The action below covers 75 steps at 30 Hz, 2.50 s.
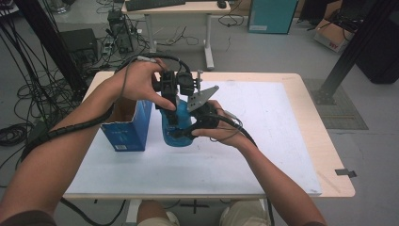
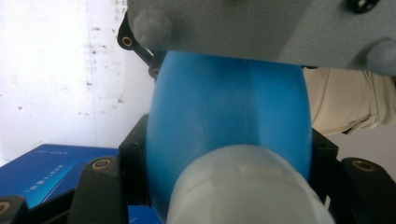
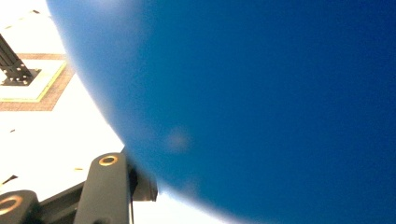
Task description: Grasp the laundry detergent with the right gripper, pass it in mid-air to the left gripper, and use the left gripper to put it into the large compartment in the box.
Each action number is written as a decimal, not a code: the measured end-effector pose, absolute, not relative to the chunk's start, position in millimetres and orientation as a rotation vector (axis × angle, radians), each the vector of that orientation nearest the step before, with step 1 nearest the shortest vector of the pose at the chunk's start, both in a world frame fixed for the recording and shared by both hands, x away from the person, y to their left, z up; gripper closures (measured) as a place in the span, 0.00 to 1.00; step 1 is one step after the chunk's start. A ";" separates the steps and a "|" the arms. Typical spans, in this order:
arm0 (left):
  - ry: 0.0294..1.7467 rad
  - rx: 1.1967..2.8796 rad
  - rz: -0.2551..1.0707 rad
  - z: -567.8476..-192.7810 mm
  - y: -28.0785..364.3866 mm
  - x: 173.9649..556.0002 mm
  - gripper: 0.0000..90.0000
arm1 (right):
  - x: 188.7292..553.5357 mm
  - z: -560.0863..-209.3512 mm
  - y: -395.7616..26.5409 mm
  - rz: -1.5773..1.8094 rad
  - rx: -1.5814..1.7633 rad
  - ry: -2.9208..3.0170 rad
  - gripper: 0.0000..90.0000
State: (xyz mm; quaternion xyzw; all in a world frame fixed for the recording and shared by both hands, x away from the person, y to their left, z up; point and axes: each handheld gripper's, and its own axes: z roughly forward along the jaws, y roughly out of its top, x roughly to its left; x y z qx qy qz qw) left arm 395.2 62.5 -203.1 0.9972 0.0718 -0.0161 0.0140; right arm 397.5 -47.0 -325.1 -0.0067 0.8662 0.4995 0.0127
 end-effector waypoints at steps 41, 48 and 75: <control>0.395 3.096 -0.029 -195.5 71.8 404.7 0.42 | 401.2 -323.7 -68.3 1.449 0.111 2.724 0.07; 0.581 3.073 -0.044 -181.8 76.1 414.0 0.42 | 397.2 -315.5 -85.6 1.317 0.206 2.753 0.05; 1.227 2.867 0.103 -71.0 135.0 427.7 0.42 | 386.0 -280.3 -162.0 1.038 0.457 2.748 0.05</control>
